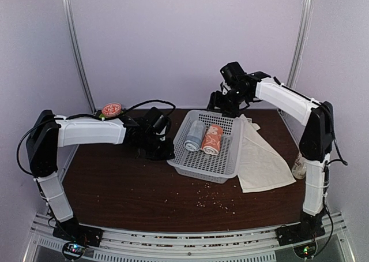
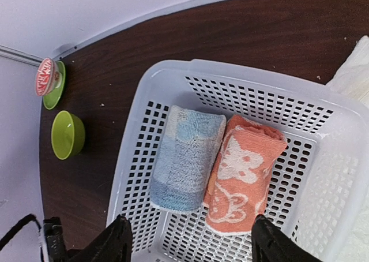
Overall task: Roll the towels
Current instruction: Adjust the towel in the bin, then move the bin to the center of the board.
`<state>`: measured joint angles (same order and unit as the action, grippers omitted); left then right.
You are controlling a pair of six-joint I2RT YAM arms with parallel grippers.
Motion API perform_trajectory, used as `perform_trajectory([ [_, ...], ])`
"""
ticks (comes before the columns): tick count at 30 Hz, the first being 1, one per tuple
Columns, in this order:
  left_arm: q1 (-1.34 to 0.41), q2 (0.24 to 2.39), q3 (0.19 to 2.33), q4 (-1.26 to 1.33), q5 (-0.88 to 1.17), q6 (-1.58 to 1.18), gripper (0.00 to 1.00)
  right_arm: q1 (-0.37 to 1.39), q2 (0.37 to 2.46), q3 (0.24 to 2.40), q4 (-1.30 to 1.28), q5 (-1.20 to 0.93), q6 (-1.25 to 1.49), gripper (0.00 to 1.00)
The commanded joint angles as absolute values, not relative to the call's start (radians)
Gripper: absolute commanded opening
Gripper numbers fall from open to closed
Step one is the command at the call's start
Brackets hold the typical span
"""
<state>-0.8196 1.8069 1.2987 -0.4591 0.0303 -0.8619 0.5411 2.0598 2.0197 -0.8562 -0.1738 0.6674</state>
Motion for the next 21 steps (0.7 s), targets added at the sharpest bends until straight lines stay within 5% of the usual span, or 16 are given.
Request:
perform_trajectory([
  [1, -0.807, 1.813, 1.315, -0.525, -0.027, -0.858, 0.0, 0.542, 1.917, 1.942, -0.858, -0.123, 0.62, 0.71],
  [13, -0.76, 1.82, 1.368, -0.567, -0.1, -0.909, 0.0, 0.509, 1.649, 1.545, -0.689, -0.039, 0.609, 0.7],
  [21, -0.709, 1.913, 1.465, -0.565, -0.094, -0.927, 0.0, 0.53, 1.783, 1.615, -0.634, -0.145, 0.639, 0.57],
])
